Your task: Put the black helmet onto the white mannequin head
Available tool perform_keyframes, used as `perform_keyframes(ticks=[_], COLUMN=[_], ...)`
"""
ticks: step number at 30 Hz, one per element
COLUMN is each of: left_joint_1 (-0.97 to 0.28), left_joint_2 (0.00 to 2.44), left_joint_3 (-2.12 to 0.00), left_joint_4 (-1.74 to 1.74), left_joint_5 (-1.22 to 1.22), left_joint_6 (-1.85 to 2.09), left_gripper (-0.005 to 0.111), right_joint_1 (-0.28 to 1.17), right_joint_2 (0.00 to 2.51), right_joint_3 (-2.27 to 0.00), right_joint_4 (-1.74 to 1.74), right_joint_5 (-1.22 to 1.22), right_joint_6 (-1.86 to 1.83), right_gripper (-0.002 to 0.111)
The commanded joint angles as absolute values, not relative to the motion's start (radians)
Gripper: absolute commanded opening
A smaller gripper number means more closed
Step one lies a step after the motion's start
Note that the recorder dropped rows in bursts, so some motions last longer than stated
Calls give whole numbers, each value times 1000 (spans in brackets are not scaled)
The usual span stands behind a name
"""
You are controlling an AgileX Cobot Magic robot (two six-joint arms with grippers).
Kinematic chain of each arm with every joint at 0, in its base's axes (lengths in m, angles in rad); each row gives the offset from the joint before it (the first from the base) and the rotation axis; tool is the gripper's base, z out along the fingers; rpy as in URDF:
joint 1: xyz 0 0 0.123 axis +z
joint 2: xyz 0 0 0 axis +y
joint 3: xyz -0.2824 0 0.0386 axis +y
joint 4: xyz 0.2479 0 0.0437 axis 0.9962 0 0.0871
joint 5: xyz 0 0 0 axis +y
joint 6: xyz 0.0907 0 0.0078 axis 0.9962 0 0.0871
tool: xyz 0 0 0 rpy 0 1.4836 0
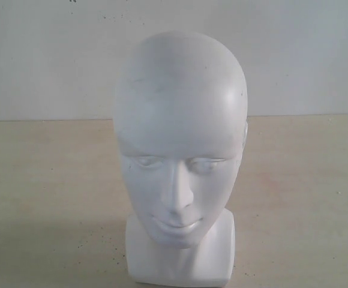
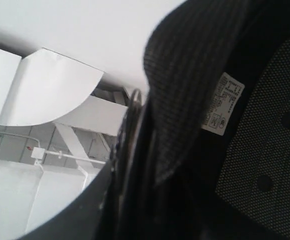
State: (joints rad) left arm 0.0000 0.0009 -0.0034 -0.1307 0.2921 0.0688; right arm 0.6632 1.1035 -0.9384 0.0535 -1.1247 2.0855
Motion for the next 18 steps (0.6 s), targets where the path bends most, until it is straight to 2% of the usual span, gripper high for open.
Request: perform_keyframes(ticks=[1, 12, 18], left_joint_1=[-4, -4, -4], left_joint_2=[0, 0, 0], left_joint_3=[0, 0, 0], left_joint_4=[-131, -131, -131], left_joint_5=[291, 291, 291], left_joint_6=[61, 61, 61], left_gripper=[4, 4, 4], right_joint_1=[671, 655, 657], right_joint_2=[1089, 1091, 1078], right_joint_3=[-954, -952, -854], right_joint_4=[14, 106, 95], right_joint_5=[-1221, -1221, -1221], right_joint_6=[2038, 1966, 1978], right_gripper=[0, 0, 0])
